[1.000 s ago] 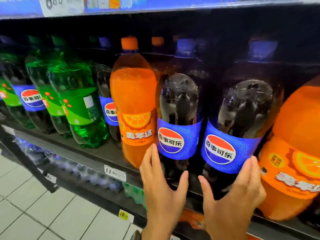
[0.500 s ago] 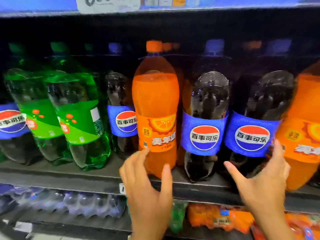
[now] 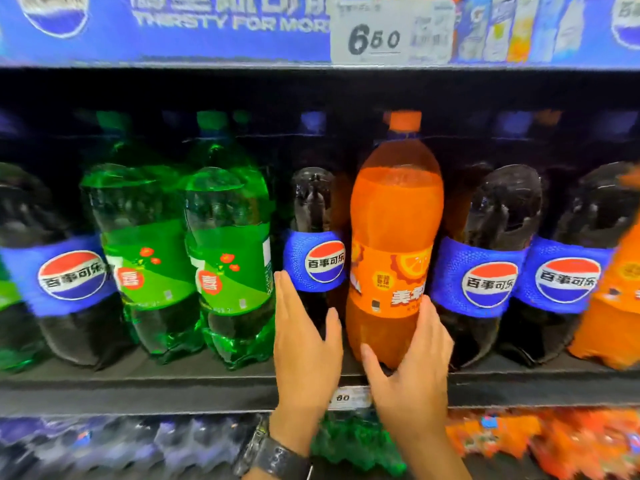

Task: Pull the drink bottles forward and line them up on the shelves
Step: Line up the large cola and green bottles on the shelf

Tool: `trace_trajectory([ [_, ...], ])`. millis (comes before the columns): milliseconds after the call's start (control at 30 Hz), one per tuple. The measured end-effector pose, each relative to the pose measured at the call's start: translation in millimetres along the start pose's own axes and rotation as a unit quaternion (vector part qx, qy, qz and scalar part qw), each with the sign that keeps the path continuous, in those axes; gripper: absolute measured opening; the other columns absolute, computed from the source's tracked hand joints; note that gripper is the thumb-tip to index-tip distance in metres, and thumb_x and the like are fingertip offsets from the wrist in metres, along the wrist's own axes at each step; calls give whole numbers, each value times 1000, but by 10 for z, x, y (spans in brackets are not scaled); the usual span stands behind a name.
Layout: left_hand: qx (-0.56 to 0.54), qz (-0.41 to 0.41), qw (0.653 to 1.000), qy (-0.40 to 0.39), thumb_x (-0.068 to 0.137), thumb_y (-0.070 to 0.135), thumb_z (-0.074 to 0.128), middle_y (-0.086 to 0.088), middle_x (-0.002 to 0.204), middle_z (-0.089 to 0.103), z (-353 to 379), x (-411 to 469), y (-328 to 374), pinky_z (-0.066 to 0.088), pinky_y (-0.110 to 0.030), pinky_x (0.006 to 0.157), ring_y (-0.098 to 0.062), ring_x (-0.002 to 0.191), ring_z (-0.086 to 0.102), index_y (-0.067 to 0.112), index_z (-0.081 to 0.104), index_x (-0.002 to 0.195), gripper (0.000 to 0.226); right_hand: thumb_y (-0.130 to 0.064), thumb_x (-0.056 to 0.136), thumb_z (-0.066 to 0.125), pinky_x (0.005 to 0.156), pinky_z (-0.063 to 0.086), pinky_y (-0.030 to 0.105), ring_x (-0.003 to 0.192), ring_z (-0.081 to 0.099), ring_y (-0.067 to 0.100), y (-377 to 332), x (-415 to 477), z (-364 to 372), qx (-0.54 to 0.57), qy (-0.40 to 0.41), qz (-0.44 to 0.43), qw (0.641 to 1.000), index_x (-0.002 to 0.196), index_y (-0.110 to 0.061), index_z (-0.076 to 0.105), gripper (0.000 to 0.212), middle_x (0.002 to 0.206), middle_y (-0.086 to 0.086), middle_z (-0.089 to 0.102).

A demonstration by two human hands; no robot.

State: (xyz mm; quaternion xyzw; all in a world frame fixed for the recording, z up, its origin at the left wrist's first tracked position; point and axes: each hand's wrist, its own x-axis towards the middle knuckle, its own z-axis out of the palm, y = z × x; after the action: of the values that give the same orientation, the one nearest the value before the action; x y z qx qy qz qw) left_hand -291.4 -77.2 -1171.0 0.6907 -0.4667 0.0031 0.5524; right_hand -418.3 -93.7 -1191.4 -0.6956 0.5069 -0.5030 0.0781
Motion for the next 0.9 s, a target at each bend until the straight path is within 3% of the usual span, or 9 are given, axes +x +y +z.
trace_trajectory([
  [133, -25, 6, 1000, 0, 88, 32, 61, 2, 160, 3, 17, 138, 69, 15, -30, 118, -6, 146, 2, 17, -1, 152, 90, -27, 65, 84, 102, 36, 51, 126, 32, 29, -38, -26, 98, -30, 38, 32, 998, 146, -11, 23, 103, 141, 8, 34],
  [300, -47, -44, 998, 0, 80, 39, 71, -4, 159, 10, 64, 394, 144, 17, -26, 116, -14, 145, 12, 11, 2, 151, 103, -34, 66, 83, 98, 41, 53, 125, 32, 26, -114, -55, 178, -59, 47, 65, 995, 147, -16, 19, 105, 141, 6, 33],
  [633, 9, -59, 998, 21, 73, 40, 77, -13, 154, 24, 108, 440, 159, 34, -45, 110, -27, 141, 26, 10, 7, 151, 109, -35, 63, 85, 95, 44, 55, 126, 33, 25, -63, -48, 175, -22, 67, 39, 997, 146, -19, 21, 106, 140, 3, 33],
  [767, 29, -43, 998, 46, 71, 39, 78, -10, 151, 29, 60, 383, 195, 40, -45, 104, -26, 136, 34, 14, 9, 150, 108, -35, 63, 85, 98, 42, 52, 125, 34, 25, -2, -48, 179, -15, 77, 33, 996, 146, -19, 23, 104, 141, 2, 33],
  [900, 45, -25, 997, 60, 73, 39, 76, -6, 152, 29, -4, 324, 212, 44, -43, 100, -24, 135, 37, 21, 6, 151, 107, -32, 61, 87, 99, 35, 40, 124, 35, 27, 17, -23, 179, -8, 80, 25, 996, 145, -17, 25, 105, 139, 6, 34],
])
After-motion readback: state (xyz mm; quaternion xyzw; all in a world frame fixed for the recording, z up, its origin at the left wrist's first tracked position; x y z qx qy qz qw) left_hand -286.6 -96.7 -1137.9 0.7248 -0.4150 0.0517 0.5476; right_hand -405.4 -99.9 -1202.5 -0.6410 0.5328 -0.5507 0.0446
